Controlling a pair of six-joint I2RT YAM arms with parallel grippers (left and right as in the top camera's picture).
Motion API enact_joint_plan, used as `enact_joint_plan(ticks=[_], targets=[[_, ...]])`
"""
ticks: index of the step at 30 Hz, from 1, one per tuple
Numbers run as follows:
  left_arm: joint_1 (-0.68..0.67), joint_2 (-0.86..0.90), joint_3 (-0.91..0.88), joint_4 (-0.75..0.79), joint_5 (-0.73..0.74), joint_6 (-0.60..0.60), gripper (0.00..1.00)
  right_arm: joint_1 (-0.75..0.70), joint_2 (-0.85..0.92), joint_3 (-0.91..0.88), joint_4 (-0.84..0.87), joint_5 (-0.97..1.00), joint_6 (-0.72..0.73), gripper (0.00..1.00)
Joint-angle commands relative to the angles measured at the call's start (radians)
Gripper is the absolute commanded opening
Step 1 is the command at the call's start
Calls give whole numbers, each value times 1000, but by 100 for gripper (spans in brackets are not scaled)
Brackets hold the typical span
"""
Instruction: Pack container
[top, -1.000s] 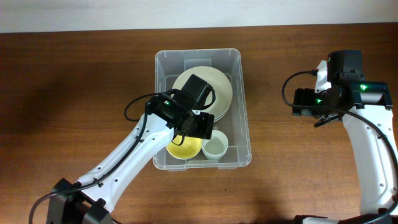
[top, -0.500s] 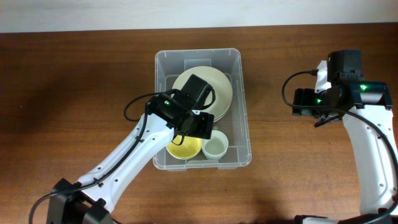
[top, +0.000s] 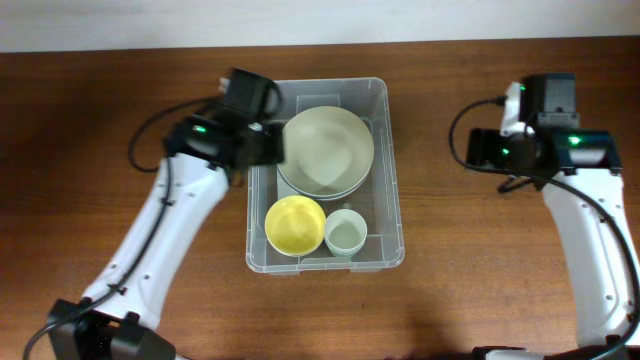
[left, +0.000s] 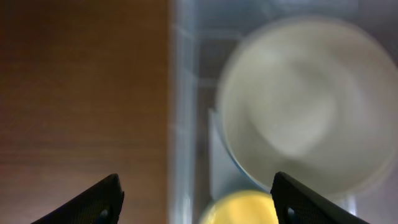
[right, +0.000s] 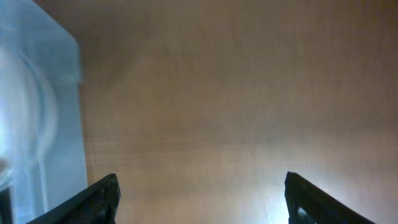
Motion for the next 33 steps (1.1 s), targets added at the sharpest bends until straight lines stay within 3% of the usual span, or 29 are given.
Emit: enact_joint_plan(ticks=[1,4,5,15,19,21,33], targets=[[142,0,23,35,-37,16,81,81,10,2,109,72,-2,80],[248,2,23,73,-37,16,87,133,59,2,266,69,-2,92],[261,3,23,79,-37,16,96,138,73,2,286,68,-2,99],[317,17,23,118,-37,17,99,141,110,2,435,77,-2,99],[318,33,23,225,97,303,99,142,119,2,486,76,-2,99],[317,40,23,244,143,376,99,140,122,2,495,77,-2,99],[370,42,-31,161,210,416,99,122,105,2,336,76,18,99]])
